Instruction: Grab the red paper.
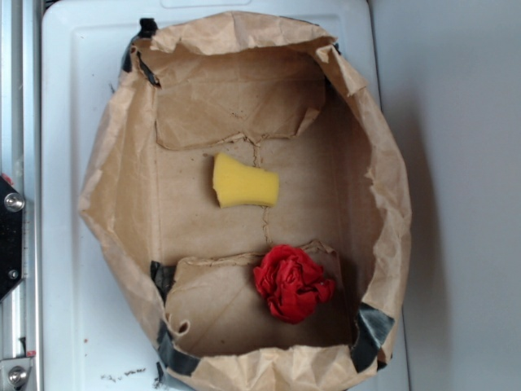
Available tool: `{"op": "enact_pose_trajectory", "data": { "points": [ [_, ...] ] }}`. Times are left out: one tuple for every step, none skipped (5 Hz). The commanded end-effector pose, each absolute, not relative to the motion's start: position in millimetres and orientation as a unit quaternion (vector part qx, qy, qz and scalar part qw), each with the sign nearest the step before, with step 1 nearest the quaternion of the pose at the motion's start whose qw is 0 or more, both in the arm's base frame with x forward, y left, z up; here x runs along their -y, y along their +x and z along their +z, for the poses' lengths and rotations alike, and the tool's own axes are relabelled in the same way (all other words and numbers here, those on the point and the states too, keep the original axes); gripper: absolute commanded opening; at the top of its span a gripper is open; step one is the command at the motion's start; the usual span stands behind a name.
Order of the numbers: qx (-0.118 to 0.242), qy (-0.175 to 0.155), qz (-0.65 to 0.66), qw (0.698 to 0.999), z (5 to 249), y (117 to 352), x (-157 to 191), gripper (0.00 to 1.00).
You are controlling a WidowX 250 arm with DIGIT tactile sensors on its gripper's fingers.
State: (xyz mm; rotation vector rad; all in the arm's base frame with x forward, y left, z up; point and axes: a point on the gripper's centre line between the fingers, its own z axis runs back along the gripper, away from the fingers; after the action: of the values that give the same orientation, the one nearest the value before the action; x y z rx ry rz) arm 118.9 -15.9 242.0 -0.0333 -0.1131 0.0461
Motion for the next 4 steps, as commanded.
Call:
{"op": "enact_pose_trajectory", "data": {
  "points": [
    [0.057,-0.017,0.023,0.998,242,119,16,1.00],
    [0.063,-0.022,0.032,0.997,239,135,27,1.00],
    [0.083,-0.031,0.034,0.996,233,151,34,1.00],
    [0.098,-0.037,0.033,0.994,225,169,37,1.00]
  ]
}}
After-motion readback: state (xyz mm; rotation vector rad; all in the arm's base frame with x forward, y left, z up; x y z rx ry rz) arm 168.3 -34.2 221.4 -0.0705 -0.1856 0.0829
